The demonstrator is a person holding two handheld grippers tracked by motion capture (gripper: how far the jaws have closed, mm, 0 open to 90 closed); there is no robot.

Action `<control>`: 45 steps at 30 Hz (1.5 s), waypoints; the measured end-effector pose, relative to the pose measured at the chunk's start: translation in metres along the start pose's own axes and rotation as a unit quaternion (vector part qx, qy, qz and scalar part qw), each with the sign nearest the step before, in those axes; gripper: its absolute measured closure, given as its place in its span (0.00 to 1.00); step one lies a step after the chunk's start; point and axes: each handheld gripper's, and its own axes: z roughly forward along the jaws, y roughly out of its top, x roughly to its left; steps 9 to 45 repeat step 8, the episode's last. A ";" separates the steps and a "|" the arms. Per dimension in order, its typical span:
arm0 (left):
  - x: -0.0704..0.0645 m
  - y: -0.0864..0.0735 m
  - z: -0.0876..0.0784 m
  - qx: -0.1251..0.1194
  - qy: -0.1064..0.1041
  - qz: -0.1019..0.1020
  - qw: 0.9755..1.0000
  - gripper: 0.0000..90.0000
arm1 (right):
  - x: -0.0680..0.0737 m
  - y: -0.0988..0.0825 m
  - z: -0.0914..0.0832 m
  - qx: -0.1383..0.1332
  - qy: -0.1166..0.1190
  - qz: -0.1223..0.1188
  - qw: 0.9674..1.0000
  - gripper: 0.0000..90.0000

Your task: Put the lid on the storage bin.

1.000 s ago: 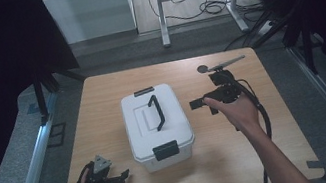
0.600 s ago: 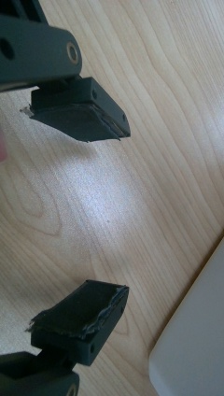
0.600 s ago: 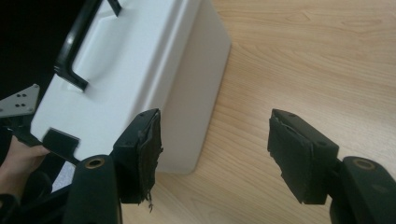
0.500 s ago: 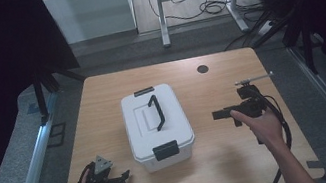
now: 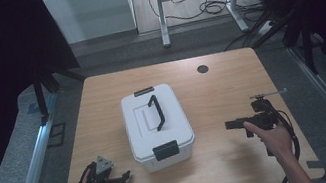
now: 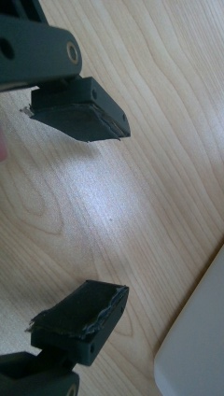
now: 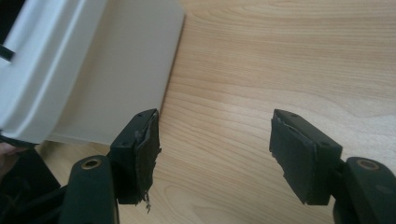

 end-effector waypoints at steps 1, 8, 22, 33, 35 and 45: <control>0.000 0.000 0.000 -0.001 -0.001 0.000 1.000 0.23 | 0.000 0.000 0.000 0.000 -0.003 -0.001 1.000 0.37; 0.001 0.000 0.002 0.000 0.001 -0.004 1.000 0.23 | 0.002 -0.001 0.005 -0.005 0.003 -0.005 1.000 0.37; 0.001 0.000 0.002 0.000 0.001 -0.004 1.000 0.23 | 0.002 -0.001 0.005 -0.005 0.003 -0.005 1.000 0.37; 0.001 0.000 0.002 0.000 0.001 -0.004 1.000 0.23 | 0.002 -0.001 0.005 -0.005 0.003 -0.005 1.000 0.37; 0.001 0.000 0.002 0.000 0.001 -0.004 1.000 0.23 | 0.002 -0.001 0.005 -0.005 0.003 -0.005 1.000 0.37; 0.001 0.000 0.002 0.000 0.001 -0.004 1.000 0.23 | 0.002 -0.001 0.005 -0.005 0.003 -0.005 1.000 0.37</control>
